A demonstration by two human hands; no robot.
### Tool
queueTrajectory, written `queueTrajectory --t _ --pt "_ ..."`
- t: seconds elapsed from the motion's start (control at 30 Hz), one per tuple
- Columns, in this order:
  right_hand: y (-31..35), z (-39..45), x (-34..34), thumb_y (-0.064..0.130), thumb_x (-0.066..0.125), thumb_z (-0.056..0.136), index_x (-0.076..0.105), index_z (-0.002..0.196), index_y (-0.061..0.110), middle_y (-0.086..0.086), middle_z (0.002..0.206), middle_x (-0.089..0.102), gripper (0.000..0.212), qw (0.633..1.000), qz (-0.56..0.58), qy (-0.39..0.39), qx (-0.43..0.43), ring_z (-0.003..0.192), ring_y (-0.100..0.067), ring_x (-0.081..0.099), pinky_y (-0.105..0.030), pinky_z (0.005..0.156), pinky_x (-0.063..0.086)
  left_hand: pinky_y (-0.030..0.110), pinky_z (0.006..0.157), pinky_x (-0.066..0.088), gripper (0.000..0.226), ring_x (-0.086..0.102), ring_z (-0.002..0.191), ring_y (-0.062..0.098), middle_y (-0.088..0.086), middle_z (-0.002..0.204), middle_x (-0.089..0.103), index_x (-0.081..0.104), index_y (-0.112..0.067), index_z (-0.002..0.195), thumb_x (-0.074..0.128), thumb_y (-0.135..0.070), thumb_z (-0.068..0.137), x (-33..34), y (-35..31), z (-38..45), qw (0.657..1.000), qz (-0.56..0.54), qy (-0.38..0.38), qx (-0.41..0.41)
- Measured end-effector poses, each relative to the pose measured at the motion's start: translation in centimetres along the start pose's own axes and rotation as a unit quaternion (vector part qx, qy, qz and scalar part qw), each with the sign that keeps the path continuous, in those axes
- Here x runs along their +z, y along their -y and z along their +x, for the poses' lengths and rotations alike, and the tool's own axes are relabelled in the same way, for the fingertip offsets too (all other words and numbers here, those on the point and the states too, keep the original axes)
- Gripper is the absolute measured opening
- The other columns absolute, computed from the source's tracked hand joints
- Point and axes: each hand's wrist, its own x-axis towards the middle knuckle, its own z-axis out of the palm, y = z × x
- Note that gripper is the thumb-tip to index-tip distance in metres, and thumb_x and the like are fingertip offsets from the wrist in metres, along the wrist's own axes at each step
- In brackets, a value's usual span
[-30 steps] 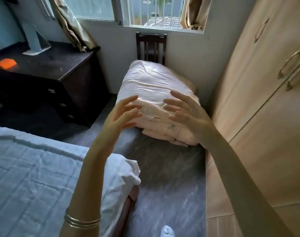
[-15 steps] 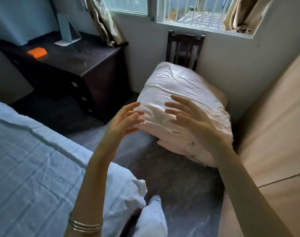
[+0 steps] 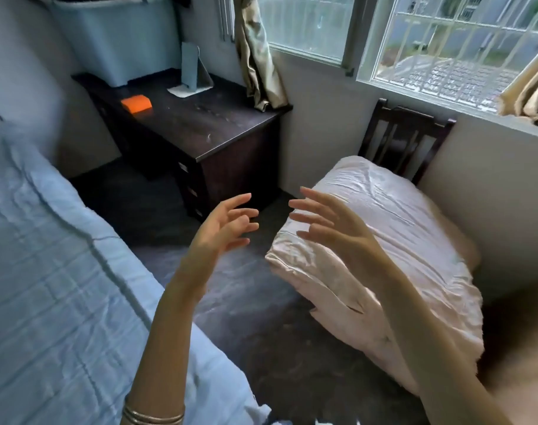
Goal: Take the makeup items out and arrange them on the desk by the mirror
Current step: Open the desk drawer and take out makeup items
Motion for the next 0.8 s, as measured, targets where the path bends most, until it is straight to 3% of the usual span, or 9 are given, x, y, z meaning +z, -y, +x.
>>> queueTrajectory --t 0.1,0.17,0.37,0.5,0.67,0.73,0.8 --pt "-1.3 3.7 0.0 0.015 0.065 0.084 0.048 0.132 0.026 0.001 0.129 0.06 0.053 0.999 0.004 0.048 0.006 0.12 -0.018 0.057 -0.049 0.105 0.042 0.03 0.086 0.051 0.054 0.064 0.106 0.012 -0.005 0.117 0.063 0.053 -0.038 0.12 0.059 -0.049 0.067 -1.5 0.6 1.2 0.999 0.009 -0.045 -0.002" --pt "-1.9 6.1 0.1 0.01 0.066 0.083 0.047 0.134 0.023 0.001 0.128 0.06 0.056 0.997 0.007 0.081 0.01 0.12 -0.018 0.057 -0.049 0.104 0.042 0.029 0.087 0.052 0.056 0.063 0.107 0.012 -0.006 0.117 0.063 0.053 -0.039 0.12 0.062 -0.046 0.066 -2.1 0.9 1.9 0.997 0.018 -0.078 -0.004" --pt "-2.9 13.5 -0.9 0.028 0.071 0.073 0.047 0.133 0.029 0.0 0.13 0.059 0.064 0.983 0.019 0.18 0.016 0.122 -0.019 0.055 -0.05 0.104 0.042 0.022 0.085 0.052 0.053 0.062 0.108 0.01 -0.006 0.118 0.061 0.05 -0.035 0.124 0.064 -0.033 0.073 -2.7 1.3 5.5 0.986 0.038 -0.16 -0.016" --pt "-3.2 18.4 -2.3 0.017 0.069 0.077 0.048 0.132 0.026 -0.002 0.129 0.06 0.06 0.973 0.036 0.229 0.013 0.121 -0.021 0.055 -0.052 0.103 0.042 0.027 0.091 0.051 0.048 0.062 0.108 0.011 -0.004 0.118 0.061 0.052 -0.033 0.123 0.059 -0.029 0.076 -2.4 1.1 8.3 0.977 0.028 -0.213 -0.015" --pt "-4.5 23.1 -2.0 0.014 0.064 0.079 0.048 0.132 0.025 -0.003 0.129 0.06 0.056 0.949 0.037 0.31 0.033 0.12 -0.02 0.056 -0.052 0.104 0.041 0.031 0.089 0.049 0.046 0.062 0.107 0.011 -0.007 0.116 0.063 0.055 -0.038 0.119 0.061 -0.039 0.073 -2.6 1.8 9.6 0.956 0.013 -0.289 -0.036" --pt "-5.1 24.2 -1.0 0.02 0.068 0.079 0.048 0.132 0.024 -0.004 0.129 0.059 0.057 0.94 0.046 0.336 0.042 0.12 -0.02 0.056 -0.051 0.104 0.041 0.028 0.085 0.048 0.043 0.063 0.106 0.011 -0.007 0.115 0.063 0.055 -0.038 0.118 0.061 -0.04 0.075 -3.2 2.1 9.6 0.949 0.011 -0.311 -0.047" --pt "-5.5 25.4 0.2 0.039 0.073 0.073 0.048 0.132 0.024 -0.004 0.13 0.059 0.066 0.932 0.052 0.357 0.047 0.12 -0.02 0.056 -0.047 0.103 0.044 0.026 0.084 0.048 0.042 0.063 0.105 0.01 -0.008 0.114 0.064 0.056 -0.038 0.117 0.059 -0.045 0.075 -4.1 2.1 9.8 0.941 0.015 -0.333 -0.058"
